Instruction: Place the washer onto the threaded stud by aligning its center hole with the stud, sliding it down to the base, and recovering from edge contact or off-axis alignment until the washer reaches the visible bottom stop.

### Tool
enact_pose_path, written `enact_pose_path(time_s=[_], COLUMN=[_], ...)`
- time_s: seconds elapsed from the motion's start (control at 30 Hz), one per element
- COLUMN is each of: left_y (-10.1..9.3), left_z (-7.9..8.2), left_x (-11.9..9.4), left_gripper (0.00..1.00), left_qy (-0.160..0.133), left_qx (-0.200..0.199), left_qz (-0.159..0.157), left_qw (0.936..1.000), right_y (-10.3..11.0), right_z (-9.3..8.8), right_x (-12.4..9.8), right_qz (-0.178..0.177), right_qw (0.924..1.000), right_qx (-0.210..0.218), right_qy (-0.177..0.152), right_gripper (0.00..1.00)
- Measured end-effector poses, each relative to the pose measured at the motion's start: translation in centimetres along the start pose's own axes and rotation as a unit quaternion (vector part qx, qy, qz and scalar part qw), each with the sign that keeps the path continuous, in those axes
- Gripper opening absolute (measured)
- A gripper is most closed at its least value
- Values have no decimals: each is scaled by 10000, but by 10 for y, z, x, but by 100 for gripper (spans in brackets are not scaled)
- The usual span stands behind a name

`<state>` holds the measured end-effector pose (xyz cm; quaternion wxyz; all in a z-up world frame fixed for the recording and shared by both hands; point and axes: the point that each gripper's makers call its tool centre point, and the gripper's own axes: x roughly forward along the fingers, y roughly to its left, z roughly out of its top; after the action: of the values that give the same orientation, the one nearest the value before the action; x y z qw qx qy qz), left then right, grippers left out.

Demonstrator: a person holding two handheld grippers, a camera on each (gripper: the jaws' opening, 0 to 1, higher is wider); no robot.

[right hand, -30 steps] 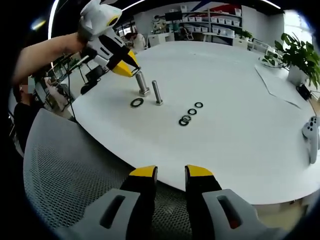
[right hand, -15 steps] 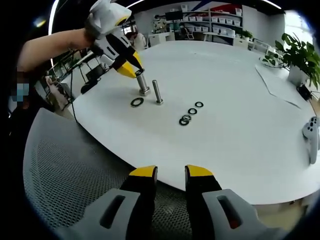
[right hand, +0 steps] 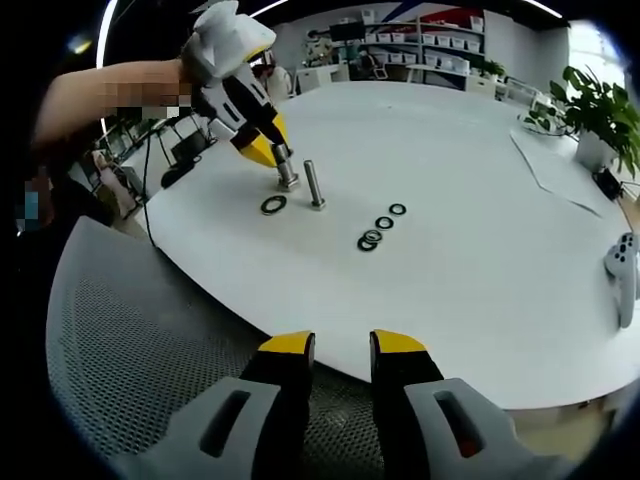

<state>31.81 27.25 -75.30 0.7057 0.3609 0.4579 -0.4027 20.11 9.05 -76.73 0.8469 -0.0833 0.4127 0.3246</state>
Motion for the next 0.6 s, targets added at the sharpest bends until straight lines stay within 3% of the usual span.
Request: enact_pose_path(time_s=[0.23, 0.5, 0.6], left_y=[-3, -4, -5], left_z=[-4, -5, -6], left_x=[20, 26, 27], left_gripper=[18, 18, 19], left_qy=[187, 260, 241], left_qx=[-26, -162, -608], left_qz=[-120, -232, -302], left_qw=[9997, 9993, 9974], right_y=[-1, -1, -2], right_z=[0, 0, 0], right_x=[0, 0, 0], right_qz=[-21, -18, -26], right_qw=[10000, 10000, 10000], right_qx=[13, 9, 9], right_qy=[-2, 5, -8], right_gripper=[25, 25, 25])
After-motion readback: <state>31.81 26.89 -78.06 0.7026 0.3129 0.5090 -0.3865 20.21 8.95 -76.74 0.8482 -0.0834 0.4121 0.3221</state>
